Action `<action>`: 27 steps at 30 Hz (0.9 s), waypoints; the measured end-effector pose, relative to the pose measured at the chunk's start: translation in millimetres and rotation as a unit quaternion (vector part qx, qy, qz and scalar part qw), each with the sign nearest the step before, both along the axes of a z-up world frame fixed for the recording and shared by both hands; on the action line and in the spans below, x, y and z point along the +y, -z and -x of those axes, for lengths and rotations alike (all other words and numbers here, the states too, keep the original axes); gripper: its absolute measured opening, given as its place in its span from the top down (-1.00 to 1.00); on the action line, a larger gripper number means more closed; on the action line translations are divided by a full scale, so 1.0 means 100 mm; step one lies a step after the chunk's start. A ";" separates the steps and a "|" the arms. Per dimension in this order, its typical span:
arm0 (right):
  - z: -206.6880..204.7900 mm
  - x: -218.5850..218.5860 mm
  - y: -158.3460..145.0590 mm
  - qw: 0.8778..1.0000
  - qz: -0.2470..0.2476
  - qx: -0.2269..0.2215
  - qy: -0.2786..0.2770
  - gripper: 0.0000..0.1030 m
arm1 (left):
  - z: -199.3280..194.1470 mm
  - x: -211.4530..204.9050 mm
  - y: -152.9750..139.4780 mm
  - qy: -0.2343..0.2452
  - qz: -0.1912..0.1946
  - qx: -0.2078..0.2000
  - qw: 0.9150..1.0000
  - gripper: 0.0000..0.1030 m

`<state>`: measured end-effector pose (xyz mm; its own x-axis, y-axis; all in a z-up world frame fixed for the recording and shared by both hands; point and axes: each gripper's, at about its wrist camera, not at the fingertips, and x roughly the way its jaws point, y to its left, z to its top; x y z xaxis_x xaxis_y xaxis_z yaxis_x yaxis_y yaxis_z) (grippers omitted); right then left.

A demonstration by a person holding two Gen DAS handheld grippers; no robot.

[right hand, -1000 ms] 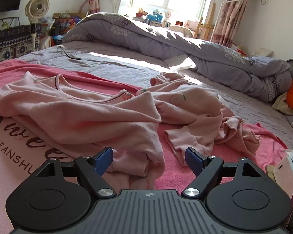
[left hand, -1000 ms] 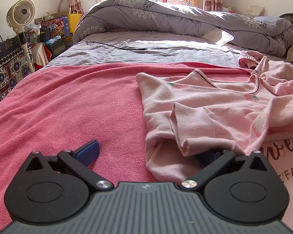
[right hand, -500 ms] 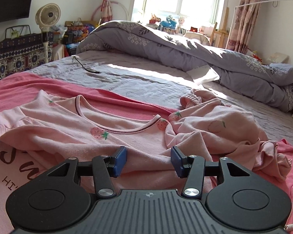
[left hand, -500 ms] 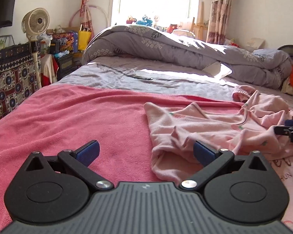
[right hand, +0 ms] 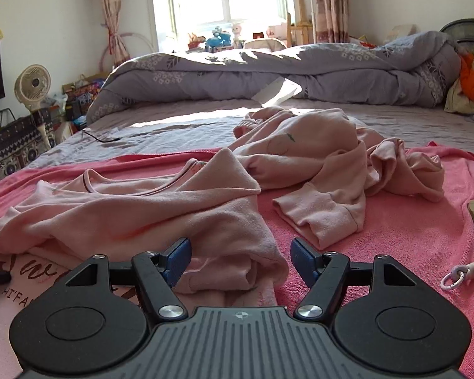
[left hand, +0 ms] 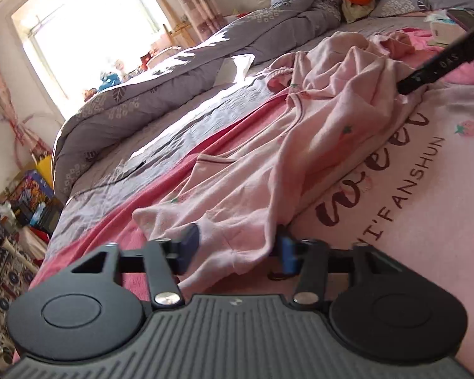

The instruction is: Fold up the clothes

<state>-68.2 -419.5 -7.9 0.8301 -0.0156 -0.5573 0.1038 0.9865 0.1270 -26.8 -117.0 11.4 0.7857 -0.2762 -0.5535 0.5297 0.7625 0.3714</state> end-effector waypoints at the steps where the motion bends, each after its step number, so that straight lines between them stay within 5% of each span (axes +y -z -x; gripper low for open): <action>1: -0.02 -0.01 0.02 1.000 -0.003 0.009 0.003 -0.38 | -0.03 0.08 -0.08 -0.005 0.052 0.022 0.998 0.88; 4: -0.04 -0.07 0.06 1.000 -0.023 0.017 0.007 -0.40 | -0.08 0.30 -0.34 -0.005 0.191 0.075 0.979 1.00; 8: -0.03 -0.13 0.08 0.999 -0.047 0.019 0.013 -0.47 | -0.12 0.56 -0.88 0.031 0.350 0.102 0.931 1.00; 11: -0.03 -0.13 0.09 0.999 -0.049 0.019 0.014 -0.48 | -0.27 0.81 -1.18 0.025 0.447 0.081 0.890 1.00; 13: -0.03 -0.12 0.09 0.999 -0.047 0.020 0.013 -0.49 | -0.43 0.95 -1.21 -0.030 0.464 0.074 0.882 1.00; 16: -0.03 -0.11 0.08 0.999 -0.044 0.022 0.012 -0.52 | -0.77 1.14 -0.97 -0.119 0.440 0.121 0.882 1.00; 20: -0.04 -0.07 0.07 0.999 -0.030 0.024 0.013 -0.53 | -1.04 1.43 -0.22 -0.226 0.437 0.240 0.837 0.99; 23: -0.03 0.05 0.01 1.000 0.012 0.011 0.016 -0.39 | -0.98 1.64 0.03 -0.222 0.506 0.257 0.793 0.98; 24: -0.02 0.13 -0.01 0.999 0.035 0.001 0.006 -0.14 | -0.97 1.66 0.00 -0.220 0.505 0.252 0.796 0.98; 27: -0.01 0.37 -0.06 0.994 0.102 -0.015 -0.027 0.47 | -0.93 1.59 -0.22 -0.231 0.460 0.219 0.829 0.80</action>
